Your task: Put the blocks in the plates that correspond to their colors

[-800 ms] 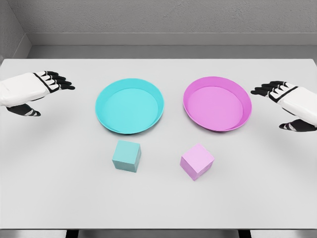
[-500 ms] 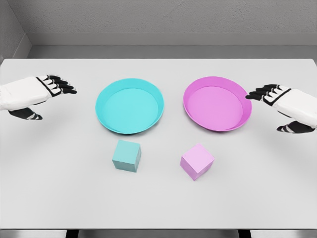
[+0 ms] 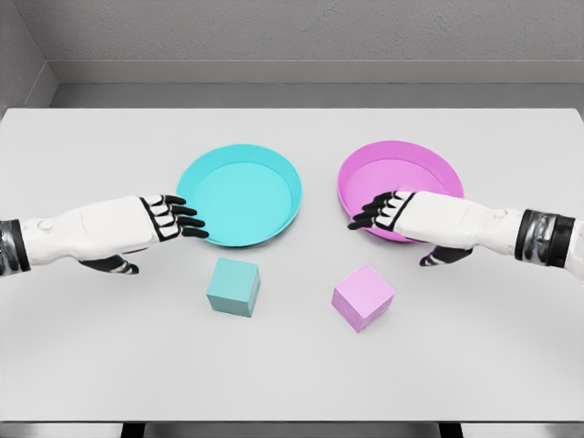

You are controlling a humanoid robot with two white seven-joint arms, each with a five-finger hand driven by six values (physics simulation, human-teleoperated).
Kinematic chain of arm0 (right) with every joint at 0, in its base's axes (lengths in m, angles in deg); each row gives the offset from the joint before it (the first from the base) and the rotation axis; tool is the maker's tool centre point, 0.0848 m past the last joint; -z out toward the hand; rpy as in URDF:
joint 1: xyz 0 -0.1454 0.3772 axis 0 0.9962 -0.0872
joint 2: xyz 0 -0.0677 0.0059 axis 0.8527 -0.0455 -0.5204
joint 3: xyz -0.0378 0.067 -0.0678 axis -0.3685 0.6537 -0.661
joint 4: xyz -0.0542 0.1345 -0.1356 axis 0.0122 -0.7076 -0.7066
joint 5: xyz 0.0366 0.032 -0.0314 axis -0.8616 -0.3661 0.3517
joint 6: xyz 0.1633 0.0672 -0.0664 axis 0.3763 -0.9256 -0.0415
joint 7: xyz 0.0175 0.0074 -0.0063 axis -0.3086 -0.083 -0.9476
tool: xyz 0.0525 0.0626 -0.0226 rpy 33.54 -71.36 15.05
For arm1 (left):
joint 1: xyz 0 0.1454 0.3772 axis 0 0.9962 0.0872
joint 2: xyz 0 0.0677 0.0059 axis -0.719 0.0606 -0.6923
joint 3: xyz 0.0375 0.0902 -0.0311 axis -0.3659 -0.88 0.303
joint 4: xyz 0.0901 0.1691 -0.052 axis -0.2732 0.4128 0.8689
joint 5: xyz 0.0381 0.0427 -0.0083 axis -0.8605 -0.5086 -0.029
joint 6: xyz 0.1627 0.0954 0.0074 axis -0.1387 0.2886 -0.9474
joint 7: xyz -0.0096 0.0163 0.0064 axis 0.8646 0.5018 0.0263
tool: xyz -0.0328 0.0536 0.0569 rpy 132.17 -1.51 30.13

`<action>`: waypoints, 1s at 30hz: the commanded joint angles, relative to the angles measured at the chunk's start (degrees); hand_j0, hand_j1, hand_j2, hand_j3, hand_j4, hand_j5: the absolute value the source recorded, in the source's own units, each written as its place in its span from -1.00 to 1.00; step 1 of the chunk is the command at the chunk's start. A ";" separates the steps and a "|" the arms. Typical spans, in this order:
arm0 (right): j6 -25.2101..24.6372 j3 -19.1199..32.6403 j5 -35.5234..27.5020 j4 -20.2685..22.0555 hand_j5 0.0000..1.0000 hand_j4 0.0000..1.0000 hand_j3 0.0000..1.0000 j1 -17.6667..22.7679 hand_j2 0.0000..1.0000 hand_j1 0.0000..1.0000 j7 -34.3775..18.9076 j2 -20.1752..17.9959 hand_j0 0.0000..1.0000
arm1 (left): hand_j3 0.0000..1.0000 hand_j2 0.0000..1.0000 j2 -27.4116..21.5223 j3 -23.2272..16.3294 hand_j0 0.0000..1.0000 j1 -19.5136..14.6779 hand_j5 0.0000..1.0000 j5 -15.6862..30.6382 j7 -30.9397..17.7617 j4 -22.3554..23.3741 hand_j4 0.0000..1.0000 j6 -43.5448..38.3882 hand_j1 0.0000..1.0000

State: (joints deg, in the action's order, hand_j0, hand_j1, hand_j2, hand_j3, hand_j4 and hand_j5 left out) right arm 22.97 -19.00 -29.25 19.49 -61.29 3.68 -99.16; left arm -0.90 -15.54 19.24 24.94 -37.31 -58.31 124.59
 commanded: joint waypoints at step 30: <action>4.71 -6.43 -0.25 -0.07 1.00 1.00 1.00 -0.44 1.00 1.00 -1.51 2.08 1.00 | 1.00 1.00 8.59 -6.24 1.00 -1.32 1.00 -3.69 -0.14 -0.88 1.00 -0.07 1.00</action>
State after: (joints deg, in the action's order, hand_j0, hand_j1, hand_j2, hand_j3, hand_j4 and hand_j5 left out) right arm 29.45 -25.17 -29.13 19.40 -61.90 2.16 -97.30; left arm 7.39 -21.79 17.92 20.90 -37.48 -59.13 124.58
